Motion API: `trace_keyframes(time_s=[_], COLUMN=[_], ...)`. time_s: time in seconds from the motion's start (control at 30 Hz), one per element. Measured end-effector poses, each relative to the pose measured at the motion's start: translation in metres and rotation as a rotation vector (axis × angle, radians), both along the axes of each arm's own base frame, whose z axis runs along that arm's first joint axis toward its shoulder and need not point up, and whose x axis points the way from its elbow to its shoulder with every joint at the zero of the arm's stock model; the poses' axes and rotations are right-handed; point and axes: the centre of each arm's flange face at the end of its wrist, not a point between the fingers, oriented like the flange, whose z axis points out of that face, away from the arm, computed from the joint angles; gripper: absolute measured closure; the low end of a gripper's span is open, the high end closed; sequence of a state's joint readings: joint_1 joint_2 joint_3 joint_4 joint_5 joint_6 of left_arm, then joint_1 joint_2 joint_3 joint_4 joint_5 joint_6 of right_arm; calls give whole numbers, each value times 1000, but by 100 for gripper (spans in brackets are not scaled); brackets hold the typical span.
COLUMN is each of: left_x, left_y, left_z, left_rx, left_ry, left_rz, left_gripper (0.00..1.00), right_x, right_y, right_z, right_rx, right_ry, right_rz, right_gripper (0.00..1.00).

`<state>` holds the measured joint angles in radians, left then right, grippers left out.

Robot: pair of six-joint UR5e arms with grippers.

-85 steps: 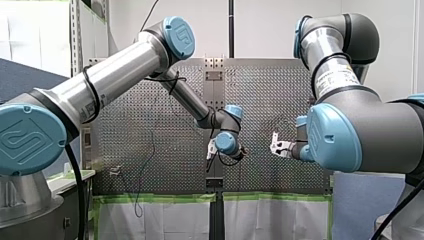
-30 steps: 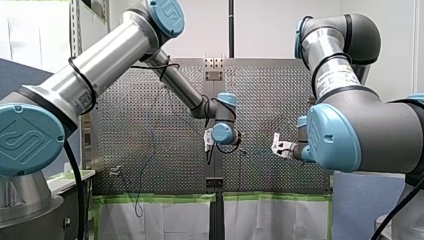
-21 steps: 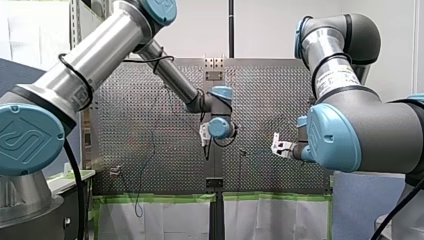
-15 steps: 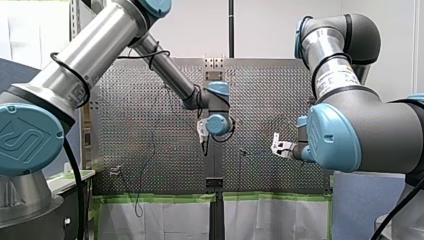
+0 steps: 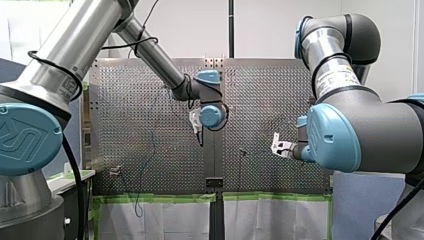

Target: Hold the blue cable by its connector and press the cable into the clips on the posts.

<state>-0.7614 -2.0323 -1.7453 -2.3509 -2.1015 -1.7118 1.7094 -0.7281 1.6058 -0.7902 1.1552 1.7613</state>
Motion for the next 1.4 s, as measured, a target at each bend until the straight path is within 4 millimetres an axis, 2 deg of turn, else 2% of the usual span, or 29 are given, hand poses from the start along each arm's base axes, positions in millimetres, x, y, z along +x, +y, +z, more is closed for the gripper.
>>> trace_keyframes(time_s=[0.37,0.8,1.0,1.27,1.4], left_x=[-25,-63,-81,-102,-114], left_y=[21,56,73,94,105], left_z=[27,53,56,60,61], left_rx=[-78,-143,-141,-166,-167], left_ry=[-69,-126,-112,-112,-111], left_rz=[13,24,34,33,32], left_gripper=[0,0,0,0,0], right_x=[-2,-23,-28,-33,-34], right_y=[-1,-3,-4,-5,-5], right_z=[0,1,20,60,74], right_rx=[1,27,9,-42,-58], right_ry=[7,96,101,100,105], right_rz=[-8,-111,-133,-155,-159], right_gripper=[100,100,100,100,100])
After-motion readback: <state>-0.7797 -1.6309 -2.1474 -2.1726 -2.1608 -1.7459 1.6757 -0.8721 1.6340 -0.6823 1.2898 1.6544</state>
